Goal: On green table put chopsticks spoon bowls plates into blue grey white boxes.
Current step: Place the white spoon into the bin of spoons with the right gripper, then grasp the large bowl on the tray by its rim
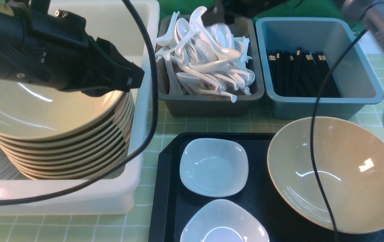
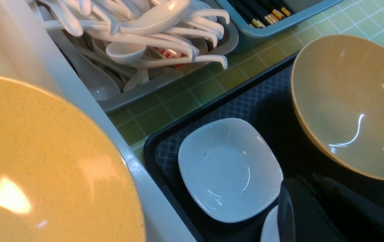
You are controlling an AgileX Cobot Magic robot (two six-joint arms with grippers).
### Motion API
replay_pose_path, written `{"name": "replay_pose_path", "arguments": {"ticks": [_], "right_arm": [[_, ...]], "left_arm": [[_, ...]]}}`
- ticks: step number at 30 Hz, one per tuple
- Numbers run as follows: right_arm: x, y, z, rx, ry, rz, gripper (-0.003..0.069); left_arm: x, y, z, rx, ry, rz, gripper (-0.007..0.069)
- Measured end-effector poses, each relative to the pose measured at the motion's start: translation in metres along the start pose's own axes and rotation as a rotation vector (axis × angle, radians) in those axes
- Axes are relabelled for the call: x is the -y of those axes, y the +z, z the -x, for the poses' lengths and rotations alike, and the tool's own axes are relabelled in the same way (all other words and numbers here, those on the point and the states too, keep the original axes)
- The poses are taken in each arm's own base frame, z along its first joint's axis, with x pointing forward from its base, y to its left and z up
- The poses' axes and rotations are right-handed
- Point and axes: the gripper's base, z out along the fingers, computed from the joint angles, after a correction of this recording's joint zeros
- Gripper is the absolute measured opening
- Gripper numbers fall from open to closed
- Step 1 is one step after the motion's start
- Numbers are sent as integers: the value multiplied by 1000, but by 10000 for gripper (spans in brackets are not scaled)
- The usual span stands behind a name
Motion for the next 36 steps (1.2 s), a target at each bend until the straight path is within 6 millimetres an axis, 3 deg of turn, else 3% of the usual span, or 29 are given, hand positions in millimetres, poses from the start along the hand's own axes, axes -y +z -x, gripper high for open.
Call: {"name": "replay_pose_path", "arguments": {"ticks": [1, 4, 9, 10, 12, 13, 15, 19, 20, 21, 23, 24, 27, 28, 31, 32, 33, 34, 36], "right_arm": [[-2, -8, 3, 0, -6, -3, 488], [-18, -65, 17, 8, -54, -27, 495], [-51, -143, 15, -31, -118, -117, 496], [-56, -150, 16, -32, -127, -120, 496], [-78, -183, 6, -91, -154, -142, 497], [-77, -182, 4, -99, -151, -142, 497], [-100, -213, -5, -93, -169, -153, 497], [-129, -250, -39, -123, -171, -183, 497], [-129, -251, -42, -128, -171, -186, 497], [-140, -262, -67, -164, -161, -196, 497], [-149, -269, -96, -199, -143, -195, 496], [-148, -266, -103, -219, -132, -189, 496], [-161, -270, -160, -243, -87, -175, 451], [-164, -272, -166, -236, -85, -174, 434], [-169, -264, -208, -271, -26, -132, 291], [-169, -262, -214, -276, -14, -121, 253], [-172, -259, -226, -281, 14, -93, 134], [-172, -258, -230, -279, 21, -90, 104], [-173, -256, -236, -253, 32, -93, 48]], "left_arm": [[0, 0, -1, -6, -4, -3, -1], [2, 0, -4, -44, -17, -19, -1], [4, 0, -7, -79, -28, -39, -1], [4, 0, -7, -78, -28, -39, -1], [7, 0, -6, -70, -46, -68, -1], [7, 0, -6, -68, -46, -71, -1], [15, 1, -5, -65, -30, -114, -1], [40, 4, -6, -77, 49, -214, 0], [43, 4, -6, -79, 55, -225, 0], [52, 5, -7, -93, 86, -259, 0], [66, 9, -9, -115, 121, -308, 1], [68, 9, -10, -119, 127, -316, 1], [88, 27, -11, -155, 129, -370, 8], [90, 31, -12, -162, 129, -374, 9], [97, 65, -9, -174, 46, -363, 64], [97, 73, -9, -178, 29, -356, 74], [95, 97, -8, -207, -18, -335, 108], [94, 102, -7, -210, -28, -329, 116], [90, 131, -5, -251, -74, -307, 174]]}}
